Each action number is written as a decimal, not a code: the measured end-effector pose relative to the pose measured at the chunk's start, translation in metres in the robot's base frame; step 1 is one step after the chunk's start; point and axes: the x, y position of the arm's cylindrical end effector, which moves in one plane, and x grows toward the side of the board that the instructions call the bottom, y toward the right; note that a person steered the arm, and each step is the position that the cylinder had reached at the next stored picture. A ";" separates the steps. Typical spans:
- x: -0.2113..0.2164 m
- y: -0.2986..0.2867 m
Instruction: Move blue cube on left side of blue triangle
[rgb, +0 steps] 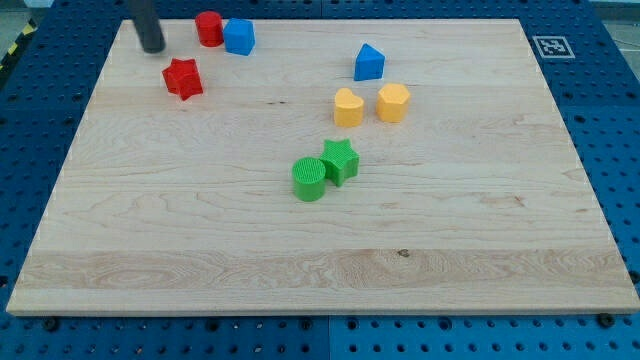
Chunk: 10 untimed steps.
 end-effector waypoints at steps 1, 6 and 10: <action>-0.044 -0.013; -0.026 0.140; 0.048 0.141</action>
